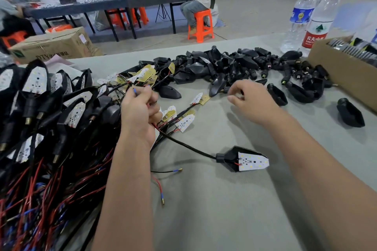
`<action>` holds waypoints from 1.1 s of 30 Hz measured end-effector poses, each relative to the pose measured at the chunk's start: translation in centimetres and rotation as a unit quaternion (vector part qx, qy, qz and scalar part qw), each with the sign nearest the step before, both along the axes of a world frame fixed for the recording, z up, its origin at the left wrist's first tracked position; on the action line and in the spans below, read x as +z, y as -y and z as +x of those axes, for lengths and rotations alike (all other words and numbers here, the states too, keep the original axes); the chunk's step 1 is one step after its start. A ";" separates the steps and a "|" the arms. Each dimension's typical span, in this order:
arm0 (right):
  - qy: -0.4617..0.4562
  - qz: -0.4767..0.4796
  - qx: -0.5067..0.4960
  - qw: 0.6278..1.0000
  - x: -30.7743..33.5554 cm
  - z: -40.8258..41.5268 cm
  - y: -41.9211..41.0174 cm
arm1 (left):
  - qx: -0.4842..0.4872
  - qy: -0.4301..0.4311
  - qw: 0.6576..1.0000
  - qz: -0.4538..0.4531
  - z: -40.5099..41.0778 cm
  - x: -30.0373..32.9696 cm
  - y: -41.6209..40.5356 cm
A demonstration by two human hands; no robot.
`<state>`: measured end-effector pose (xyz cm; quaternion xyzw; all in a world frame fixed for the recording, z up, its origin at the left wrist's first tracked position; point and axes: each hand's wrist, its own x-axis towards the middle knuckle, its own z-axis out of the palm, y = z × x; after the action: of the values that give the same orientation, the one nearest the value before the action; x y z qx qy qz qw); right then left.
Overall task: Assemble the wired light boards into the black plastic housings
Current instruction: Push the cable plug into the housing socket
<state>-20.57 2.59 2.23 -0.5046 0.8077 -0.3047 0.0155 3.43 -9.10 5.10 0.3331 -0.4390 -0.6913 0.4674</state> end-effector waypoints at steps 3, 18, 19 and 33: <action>-0.049 0.108 0.027 0.993 -0.4 -1.4 2.1 | -0.028 0.035 0.999 0.002 -1.0 -0.2 -0.5; 0.398 -0.194 0.024 0.897 -2.6 1.2 1.2 | -0.114 0.172 0.977 -0.053 -2.3 -1.6 -0.7; 0.496 -0.220 0.046 0.839 -2.6 1.9 0.8 | -0.129 0.188 0.972 -0.061 -2.5 -1.8 -0.9; 0.551 -0.246 0.086 0.792 -3.1 4.7 -0.1 | -0.154 0.237 0.952 -0.119 -4.1 -2.8 -2.2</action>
<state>-15.87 2.71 -0.91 -0.3053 0.5129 -0.7172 0.3596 -0.64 -6.94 2.28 0.3572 -0.6625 -0.5988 0.2738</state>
